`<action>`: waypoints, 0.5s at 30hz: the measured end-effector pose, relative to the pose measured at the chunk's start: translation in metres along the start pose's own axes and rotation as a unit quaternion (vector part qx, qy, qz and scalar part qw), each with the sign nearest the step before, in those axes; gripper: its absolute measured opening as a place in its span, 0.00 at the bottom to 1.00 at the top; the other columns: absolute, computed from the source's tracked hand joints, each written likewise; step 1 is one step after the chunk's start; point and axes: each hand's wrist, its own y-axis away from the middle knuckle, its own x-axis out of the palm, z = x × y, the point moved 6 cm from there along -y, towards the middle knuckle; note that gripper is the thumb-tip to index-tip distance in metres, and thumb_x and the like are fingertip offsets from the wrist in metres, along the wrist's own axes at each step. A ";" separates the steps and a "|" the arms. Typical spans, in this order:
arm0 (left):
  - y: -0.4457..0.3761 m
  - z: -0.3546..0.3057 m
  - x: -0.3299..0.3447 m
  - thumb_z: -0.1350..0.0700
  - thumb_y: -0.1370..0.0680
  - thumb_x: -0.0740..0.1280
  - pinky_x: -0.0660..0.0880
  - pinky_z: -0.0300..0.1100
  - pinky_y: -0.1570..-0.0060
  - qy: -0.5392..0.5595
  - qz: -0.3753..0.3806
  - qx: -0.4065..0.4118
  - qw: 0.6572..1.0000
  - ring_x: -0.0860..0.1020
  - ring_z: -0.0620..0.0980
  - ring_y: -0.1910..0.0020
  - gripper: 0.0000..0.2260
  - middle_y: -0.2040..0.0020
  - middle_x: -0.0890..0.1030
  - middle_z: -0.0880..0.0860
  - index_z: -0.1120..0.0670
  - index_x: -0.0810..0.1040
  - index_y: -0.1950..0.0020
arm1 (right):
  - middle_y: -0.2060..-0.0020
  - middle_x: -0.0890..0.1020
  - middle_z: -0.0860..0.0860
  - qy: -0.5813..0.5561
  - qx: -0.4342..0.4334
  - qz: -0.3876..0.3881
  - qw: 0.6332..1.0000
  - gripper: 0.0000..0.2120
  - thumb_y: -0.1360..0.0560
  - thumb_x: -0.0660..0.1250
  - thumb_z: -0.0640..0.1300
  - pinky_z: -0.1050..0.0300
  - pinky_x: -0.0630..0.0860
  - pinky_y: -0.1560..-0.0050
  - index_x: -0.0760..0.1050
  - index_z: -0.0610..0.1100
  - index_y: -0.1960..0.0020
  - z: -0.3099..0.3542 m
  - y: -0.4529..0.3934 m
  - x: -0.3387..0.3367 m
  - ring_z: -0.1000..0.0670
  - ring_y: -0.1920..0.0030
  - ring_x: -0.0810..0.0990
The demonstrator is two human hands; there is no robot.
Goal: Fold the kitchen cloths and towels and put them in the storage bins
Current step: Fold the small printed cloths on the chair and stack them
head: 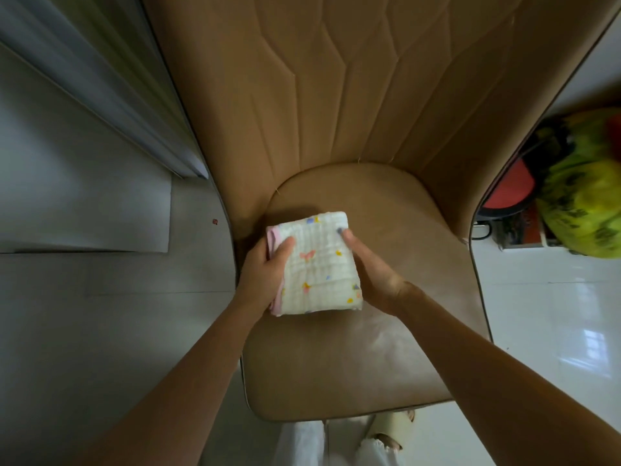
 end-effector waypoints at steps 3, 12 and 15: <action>0.005 -0.003 -0.008 0.47 0.22 0.65 0.75 0.37 0.56 -0.093 -0.101 0.063 0.989 0.78 0.48 0.48 0.16 0.46 0.80 0.51 0.56 0.75 0.41 | 0.45 0.83 0.45 0.047 -0.002 -0.062 0.997 0.26 0.30 0.72 0.53 0.43 0.75 0.39 0.74 0.44 0.36 -0.001 -0.001 0.001 0.45 0.44 0.82; 0.081 -0.052 0.034 0.45 0.27 0.67 0.76 0.57 0.43 0.212 0.170 -0.143 0.952 0.82 0.54 0.45 0.21 0.44 0.83 0.53 0.50 0.76 0.36 | 0.43 0.81 0.41 -0.038 -0.024 -0.027 0.999 0.18 0.26 0.67 0.43 0.44 0.77 0.41 0.75 0.39 0.37 0.038 0.107 0.011 0.40 0.42 0.80; 0.128 -0.100 0.067 0.48 0.26 0.67 0.74 0.55 0.41 0.205 0.249 -0.153 0.934 0.81 0.53 0.45 0.17 0.44 0.83 0.55 0.52 0.78 0.39 | 0.42 0.80 0.40 -0.061 -0.045 -0.031 0.997 0.18 0.25 0.66 0.44 0.45 0.78 0.43 0.74 0.39 0.36 0.062 0.179 -0.006 0.39 0.42 0.80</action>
